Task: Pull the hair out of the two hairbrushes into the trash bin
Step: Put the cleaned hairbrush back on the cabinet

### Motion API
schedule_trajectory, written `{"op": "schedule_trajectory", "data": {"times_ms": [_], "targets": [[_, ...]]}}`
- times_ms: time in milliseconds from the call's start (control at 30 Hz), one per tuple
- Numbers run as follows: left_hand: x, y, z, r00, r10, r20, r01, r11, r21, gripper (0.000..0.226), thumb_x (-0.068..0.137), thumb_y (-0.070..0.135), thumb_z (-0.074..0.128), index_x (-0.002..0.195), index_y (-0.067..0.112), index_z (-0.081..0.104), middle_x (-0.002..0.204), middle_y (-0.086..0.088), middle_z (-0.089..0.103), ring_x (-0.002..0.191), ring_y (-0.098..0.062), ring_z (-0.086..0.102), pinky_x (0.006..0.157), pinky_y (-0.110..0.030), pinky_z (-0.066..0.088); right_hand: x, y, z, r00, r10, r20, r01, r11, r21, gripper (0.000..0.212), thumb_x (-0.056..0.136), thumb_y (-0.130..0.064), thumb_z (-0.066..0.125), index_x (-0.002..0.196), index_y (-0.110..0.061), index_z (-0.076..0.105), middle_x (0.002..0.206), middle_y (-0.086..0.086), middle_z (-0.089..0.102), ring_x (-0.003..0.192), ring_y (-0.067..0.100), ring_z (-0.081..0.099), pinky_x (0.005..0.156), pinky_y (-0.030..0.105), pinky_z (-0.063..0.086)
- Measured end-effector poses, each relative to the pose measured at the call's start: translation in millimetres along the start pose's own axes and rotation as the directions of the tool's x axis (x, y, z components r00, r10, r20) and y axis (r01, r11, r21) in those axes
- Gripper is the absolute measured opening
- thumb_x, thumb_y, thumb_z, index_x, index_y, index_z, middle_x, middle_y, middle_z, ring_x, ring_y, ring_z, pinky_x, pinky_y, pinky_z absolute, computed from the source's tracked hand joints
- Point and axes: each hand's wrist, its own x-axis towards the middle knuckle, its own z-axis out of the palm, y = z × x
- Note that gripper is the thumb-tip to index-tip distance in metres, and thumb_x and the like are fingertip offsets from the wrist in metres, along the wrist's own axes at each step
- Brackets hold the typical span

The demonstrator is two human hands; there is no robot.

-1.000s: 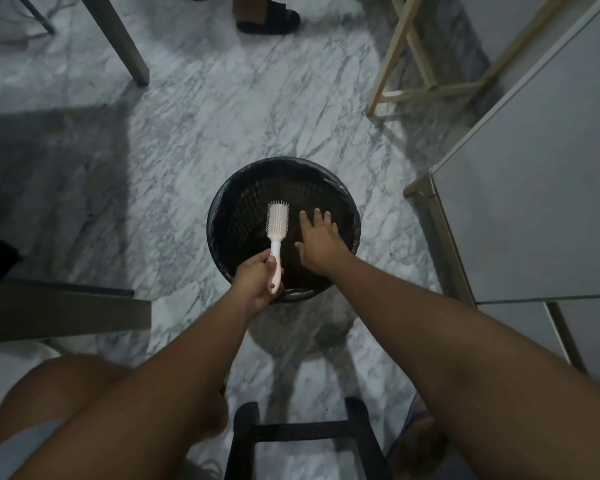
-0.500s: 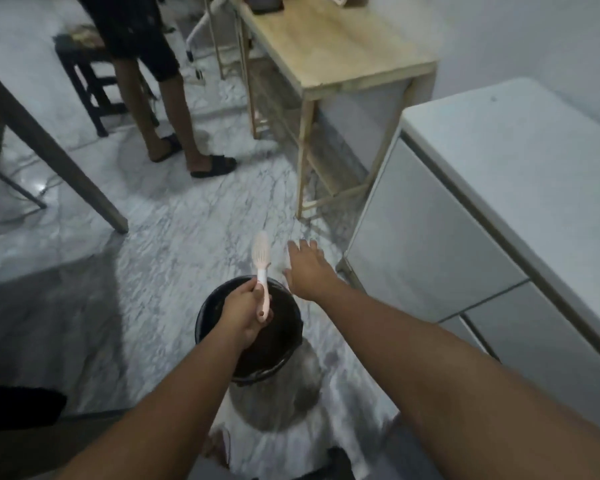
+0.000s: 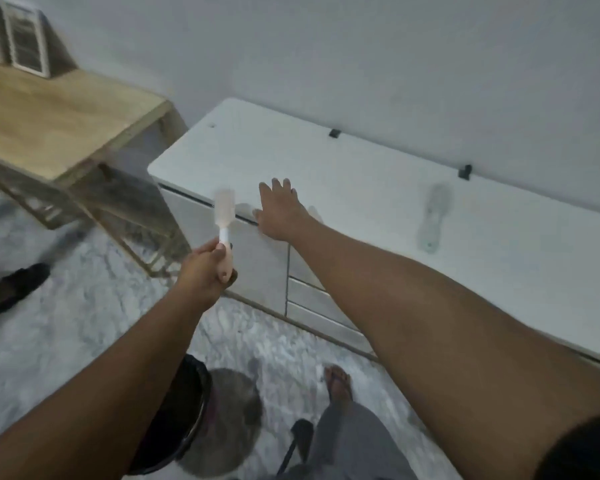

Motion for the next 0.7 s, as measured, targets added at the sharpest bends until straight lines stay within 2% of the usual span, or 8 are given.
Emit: {"op": "schedule_trajectory", "data": {"times_ms": [167,233,367,500,567,600,667,700], "targets": [[5.4,-5.2,104.4,0.982,-0.034,0.185,0.016,0.995,0.098,0.03,0.102,0.011,0.049,0.13,0.011,0.058,0.104,-0.008,0.058,0.069,-0.02,0.047,0.053,-0.028,0.046,-16.5,93.8,-32.1,0.979,0.195,-0.055,-0.196,0.981,-0.013,0.053,0.099,-0.032,0.047,0.141,-0.004,0.034,0.149,0.024,0.031,0.142,0.046,0.021,0.117,0.051,0.024],[5.1,-10.2,144.3,0.974,-0.044,0.222,0.01,0.988,0.153,0.028,0.102,0.011,0.049,0.128,0.012,0.06,0.104,-0.005,0.061,0.07,-0.021,0.048,0.058,-0.032,0.041,-24.5,126.9,-41.7,0.964,0.255,-0.07,-0.256,0.967,-0.002,0.051,0.098,-0.031,0.047,0.14,-0.004,0.035,0.147,0.023,0.033,0.141,0.045,0.024,0.116,0.051,0.026],[7.8,-23.1,218.1,0.959,-0.081,0.271,0.007,0.964,0.264,0.03,0.1,0.013,0.053,0.129,0.012,0.062,0.115,-0.008,0.062,0.079,-0.024,0.052,0.063,-0.035,0.039,-38.8,187.9,-56.2,0.923,0.369,-0.109,-0.369,0.929,0.017,0.049,0.095,-0.021,0.046,0.139,-0.004,0.035,0.146,0.023,0.035,0.14,0.045,0.025,0.115,0.051,0.027],[14.1,-36.5,283.9,0.931,-0.117,0.345,-0.013,0.936,0.351,0.026,0.099,0.012,0.055,0.123,0.013,0.063,0.101,-0.006,0.062,0.08,-0.024,0.051,0.061,-0.032,0.038,-51.7,240.5,-69.0,0.871,0.477,-0.122,-0.473,0.879,0.058,0.053,0.089,-0.009,0.045,0.141,-0.005,0.035,0.146,0.02,0.034,0.142,0.044,0.023,0.117,0.049,0.025],[19.3,-46.5,309.1,0.916,-0.096,0.389,-0.07,0.917,0.393,0.02,0.098,0.011,0.055,0.113,0.012,0.068,0.088,-0.006,0.06,0.072,-0.024,0.047,0.056,-0.03,0.033,-58.6,262.1,-72.1,0.856,0.504,-0.119,-0.498,0.864,0.076,0.055,0.088,-0.008,0.045,0.142,-0.005,0.035,0.146,0.02,0.035,0.142,0.044,0.023,0.117,0.049,0.025],[21.0,-51.1,319.7,0.912,-0.083,0.401,-0.105,0.899,0.424,0.017,0.097,0.01,0.055,0.101,0.012,0.071,0.084,-0.008,0.058,0.07,-0.023,0.045,0.056,-0.03,0.032,-61.7,271.4,-72.8,0.852,0.51,-0.12,-0.503,0.86,0.09,0.055,0.089,-0.008,0.045,0.143,-0.005,0.035,0.146,0.019,0.035,0.142,0.044,0.023,0.117,0.049,0.024],[25.1,-61.4,336.5,0.92,-0.057,0.387,-0.154,0.856,0.493,0.028,0.095,0.009,0.054,0.072,0.021,0.063,0.084,-0.009,0.053,0.074,-0.023,0.046,0.062,-0.03,0.037,-65.9,287.4,-73.8,0.848,0.514,-0.128,-0.501,0.857,0.124,0.05,0.094,-0.011,0.042,0.144,-0.005,0.037,0.146,0.018,0.036,0.143,0.042,0.023,0.117,0.047,0.023],[27.4,-66.9,343.4,0.927,-0.032,0.375,-0.181,0.835,0.52,0.033,0.094,0.009,0.053,0.065,0.024,0.056,0.083,-0.007,0.052,0.075,-0.022,0.046,0.066,-0.031,0.039,-67.4,293.9,-75.1,0.848,0.514,-0.128,-0.497,0.856,0.142,0.048,0.096,-0.012,0.04,0.144,-0.005,0.037,0.146,0.017,0.037,0.143,0.041,0.023,0.117,0.046,0.022]]}}
